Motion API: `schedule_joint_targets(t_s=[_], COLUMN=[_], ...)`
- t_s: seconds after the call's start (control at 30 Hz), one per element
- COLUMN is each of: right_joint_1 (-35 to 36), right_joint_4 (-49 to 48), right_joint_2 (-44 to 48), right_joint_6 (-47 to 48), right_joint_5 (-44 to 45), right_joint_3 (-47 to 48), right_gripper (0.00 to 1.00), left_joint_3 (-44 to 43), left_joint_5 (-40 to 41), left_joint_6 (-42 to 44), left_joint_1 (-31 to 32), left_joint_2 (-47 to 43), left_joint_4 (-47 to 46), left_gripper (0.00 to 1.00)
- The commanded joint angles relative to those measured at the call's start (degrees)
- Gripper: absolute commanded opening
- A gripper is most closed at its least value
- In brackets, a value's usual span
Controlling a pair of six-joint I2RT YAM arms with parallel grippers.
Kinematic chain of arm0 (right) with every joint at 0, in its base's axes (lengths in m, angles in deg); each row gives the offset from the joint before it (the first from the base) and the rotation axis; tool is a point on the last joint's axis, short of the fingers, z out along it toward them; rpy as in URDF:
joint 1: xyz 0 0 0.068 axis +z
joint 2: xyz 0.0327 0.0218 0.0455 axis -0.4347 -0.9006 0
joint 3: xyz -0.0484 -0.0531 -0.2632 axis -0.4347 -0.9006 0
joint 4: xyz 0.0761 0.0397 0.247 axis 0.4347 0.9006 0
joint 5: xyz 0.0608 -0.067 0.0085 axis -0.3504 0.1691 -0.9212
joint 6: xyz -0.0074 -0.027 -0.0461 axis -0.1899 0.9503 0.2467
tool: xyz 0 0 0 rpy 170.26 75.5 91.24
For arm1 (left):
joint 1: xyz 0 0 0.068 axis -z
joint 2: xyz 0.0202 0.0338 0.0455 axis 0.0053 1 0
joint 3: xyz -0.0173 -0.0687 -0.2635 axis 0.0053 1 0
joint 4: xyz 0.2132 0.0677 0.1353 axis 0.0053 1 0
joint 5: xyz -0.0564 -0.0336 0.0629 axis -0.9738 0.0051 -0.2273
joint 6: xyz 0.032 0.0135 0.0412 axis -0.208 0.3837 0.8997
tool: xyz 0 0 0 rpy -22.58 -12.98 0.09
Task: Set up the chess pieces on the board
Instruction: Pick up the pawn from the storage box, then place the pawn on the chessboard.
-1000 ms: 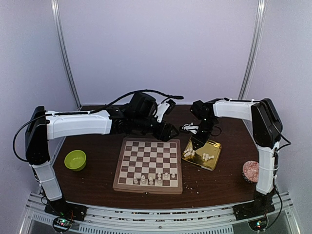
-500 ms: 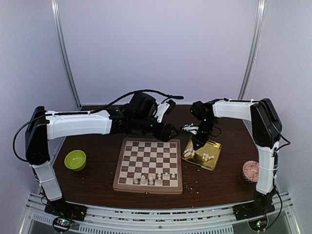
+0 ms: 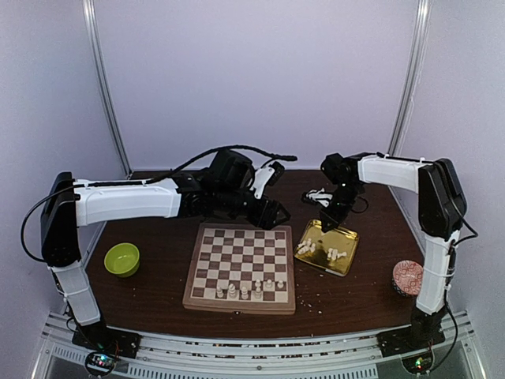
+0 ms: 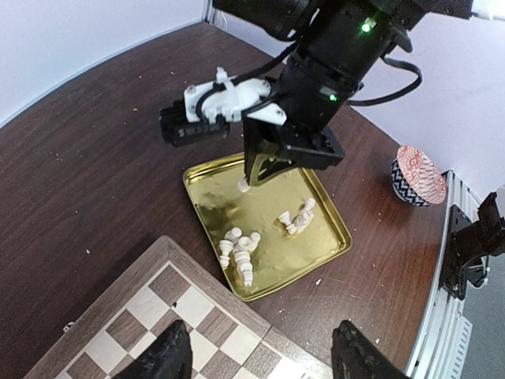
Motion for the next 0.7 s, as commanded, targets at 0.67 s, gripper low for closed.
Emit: schedule_joint_targets(t_s=[0.67], right_joint_1=[24.15], right_joint_4=[14.22], right_joint_2=[-6.97], right_joint_6=[3.48], right_joint_5=[-0.91], right_joint_3=[21.47], right_gripper=[0.01], left_joint_3=[24.71], left_joint_5=[21.33], left_joint_6=[-6.54], left_joint_1=[-10.52], left_joint_2=[-25.63], left_joint_4=[-1.04], left_gripper=[0.62])
